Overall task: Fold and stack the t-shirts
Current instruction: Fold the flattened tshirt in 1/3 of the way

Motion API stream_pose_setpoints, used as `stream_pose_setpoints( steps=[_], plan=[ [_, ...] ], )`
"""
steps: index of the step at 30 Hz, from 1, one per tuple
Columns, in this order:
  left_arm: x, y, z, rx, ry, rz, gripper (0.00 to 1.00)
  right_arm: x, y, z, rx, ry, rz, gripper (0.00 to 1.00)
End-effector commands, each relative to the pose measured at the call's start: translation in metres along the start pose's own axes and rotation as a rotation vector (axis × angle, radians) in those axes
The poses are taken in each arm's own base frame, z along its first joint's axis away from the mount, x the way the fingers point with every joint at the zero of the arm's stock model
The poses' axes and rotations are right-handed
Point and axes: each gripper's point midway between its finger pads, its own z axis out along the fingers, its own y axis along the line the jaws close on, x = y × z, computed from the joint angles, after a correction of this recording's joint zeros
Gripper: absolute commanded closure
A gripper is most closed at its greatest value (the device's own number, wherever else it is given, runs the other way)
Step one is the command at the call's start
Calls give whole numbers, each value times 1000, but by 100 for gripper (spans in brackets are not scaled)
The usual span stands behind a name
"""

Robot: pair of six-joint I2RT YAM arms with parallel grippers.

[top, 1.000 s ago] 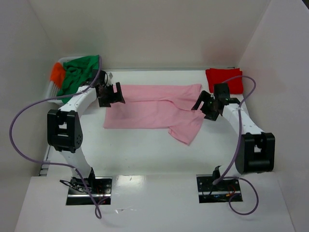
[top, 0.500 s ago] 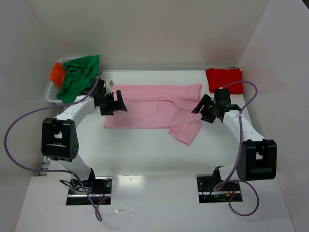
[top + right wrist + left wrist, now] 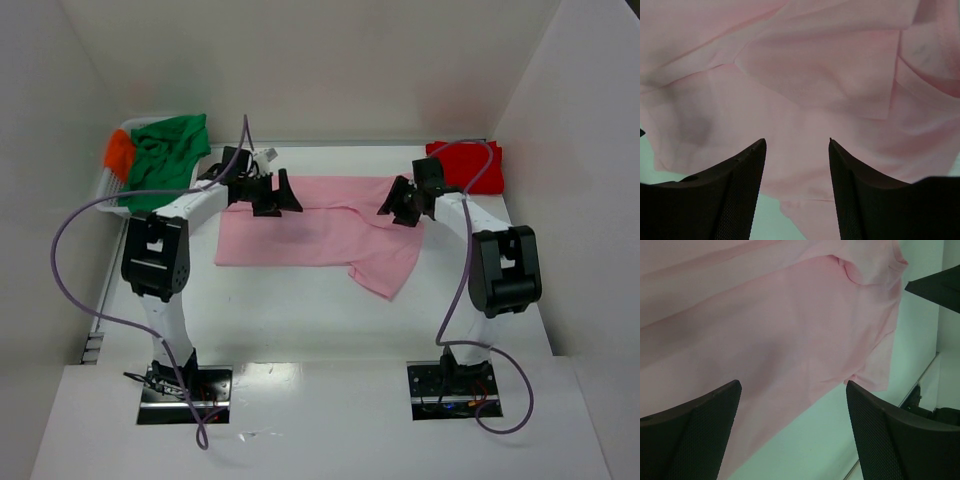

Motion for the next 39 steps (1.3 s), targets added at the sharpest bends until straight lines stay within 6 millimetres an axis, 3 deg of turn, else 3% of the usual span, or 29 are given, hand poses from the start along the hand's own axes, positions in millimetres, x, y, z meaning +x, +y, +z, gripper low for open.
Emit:
stream_pose_setpoints(
  steps=[1,2,3,6,9,14,20,29,34,36,37,39],
  plan=[
    [-28,-13,20,81,-46,29,8,-14,21,11,-27,-37,-63,41],
    [-33,-6,25,53,-58,28,8,-9,32,17,-44,-28,-86,41],
    [-36,1,29,27,-67,25,8,-2,30,25,-29,-11,-91,41],
    [-44,5,30,0,-89,43,8,10,48,39,-28,2,-136,41],
    [-46,10,29,-7,-88,32,8,21,42,54,8,41,-141,41],
    [-47,26,22,-29,-92,21,8,13,43,65,43,19,-149,44],
    [-45,36,16,-42,-95,11,8,-11,38,75,123,-43,-162,48],
    [-46,49,10,-61,-99,-17,8,-23,37,83,163,-58,-180,52],
    [-48,53,7,-65,-104,-13,8,-17,34,89,169,-34,-180,53],
    [-48,53,7,-65,-104,-13,8,-23,40,87,151,-59,-171,66],
    [-45,52,7,-59,-94,-18,8,-24,40,86,151,-59,-171,66],
    [-45,58,7,-66,-93,-29,8,-24,40,86,151,-59,-171,80]
  ],
)
